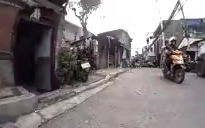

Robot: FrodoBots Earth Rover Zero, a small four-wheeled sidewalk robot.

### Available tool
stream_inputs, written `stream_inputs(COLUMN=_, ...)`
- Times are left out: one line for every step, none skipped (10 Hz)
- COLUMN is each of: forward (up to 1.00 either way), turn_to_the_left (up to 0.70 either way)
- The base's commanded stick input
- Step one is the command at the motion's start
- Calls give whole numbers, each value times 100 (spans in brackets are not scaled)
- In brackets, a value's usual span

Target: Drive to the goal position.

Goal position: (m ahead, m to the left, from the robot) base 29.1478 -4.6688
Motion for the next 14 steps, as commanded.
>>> stream_inputs(forward=100, turn_to_the_left=-27)
stream_inputs(forward=100, turn_to_the_left=-27)
stream_inputs(forward=100, turn_to_the_left=-27)
stream_inputs(forward=100, turn_to_the_left=-27)
stream_inputs(forward=100, turn_to_the_left=-27)
stream_inputs(forward=100, turn_to_the_left=-27)
stream_inputs(forward=100, turn_to_the_left=-27)
stream_inputs(forward=100, turn_to_the_left=-27)
stream_inputs(forward=100, turn_to_the_left=-27)
stream_inputs(forward=100, turn_to_the_left=-27)
stream_inputs(forward=100, turn_to_the_left=-22)
stream_inputs(forward=100, turn_to_the_left=0)
stream_inputs(forward=100, turn_to_the_left=0)
stream_inputs(forward=100, turn_to_the_left=0)
